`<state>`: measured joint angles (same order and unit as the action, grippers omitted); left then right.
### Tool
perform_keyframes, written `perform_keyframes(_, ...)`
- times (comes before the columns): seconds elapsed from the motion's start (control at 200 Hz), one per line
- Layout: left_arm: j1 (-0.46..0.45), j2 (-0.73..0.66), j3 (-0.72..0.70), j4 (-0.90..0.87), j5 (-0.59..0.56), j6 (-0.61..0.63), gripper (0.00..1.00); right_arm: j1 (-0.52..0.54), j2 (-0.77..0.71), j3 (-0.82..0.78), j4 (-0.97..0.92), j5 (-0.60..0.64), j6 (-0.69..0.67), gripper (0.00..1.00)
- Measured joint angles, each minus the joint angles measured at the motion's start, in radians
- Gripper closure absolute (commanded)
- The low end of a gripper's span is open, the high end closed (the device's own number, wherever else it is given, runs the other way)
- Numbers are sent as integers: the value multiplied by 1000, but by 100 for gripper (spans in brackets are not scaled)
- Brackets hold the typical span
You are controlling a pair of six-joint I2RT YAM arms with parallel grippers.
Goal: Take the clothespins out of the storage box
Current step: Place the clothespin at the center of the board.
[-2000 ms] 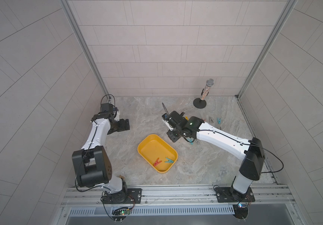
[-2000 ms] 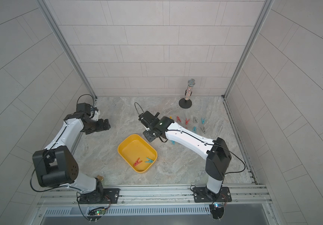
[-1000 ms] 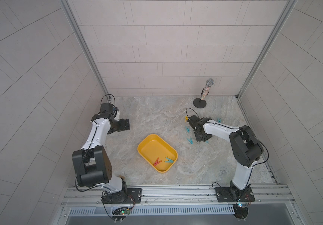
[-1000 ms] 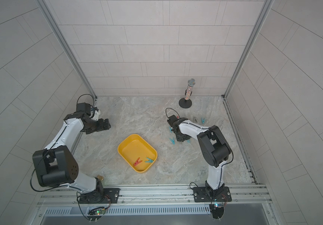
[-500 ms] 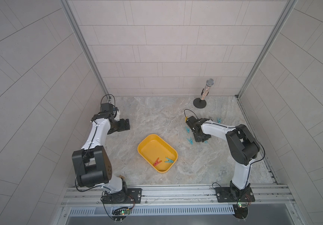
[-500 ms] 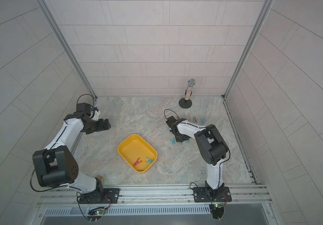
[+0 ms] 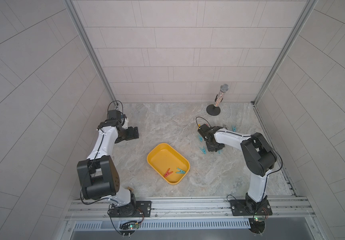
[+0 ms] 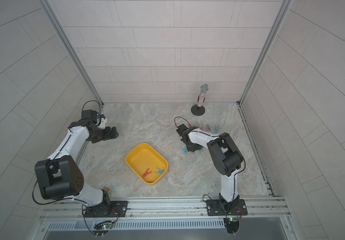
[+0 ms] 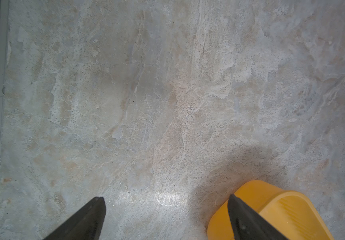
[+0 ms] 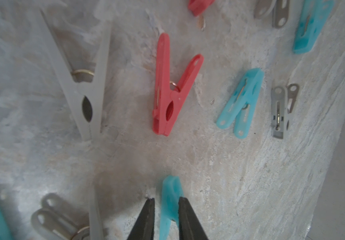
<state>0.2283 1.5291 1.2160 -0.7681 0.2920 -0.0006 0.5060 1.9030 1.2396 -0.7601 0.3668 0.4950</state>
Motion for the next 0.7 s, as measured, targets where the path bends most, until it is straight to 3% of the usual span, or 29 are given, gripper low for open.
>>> perform_keyframes(0.7,0,0,0,0,0,0,0,-1,3,1,3,-4,-4,70)
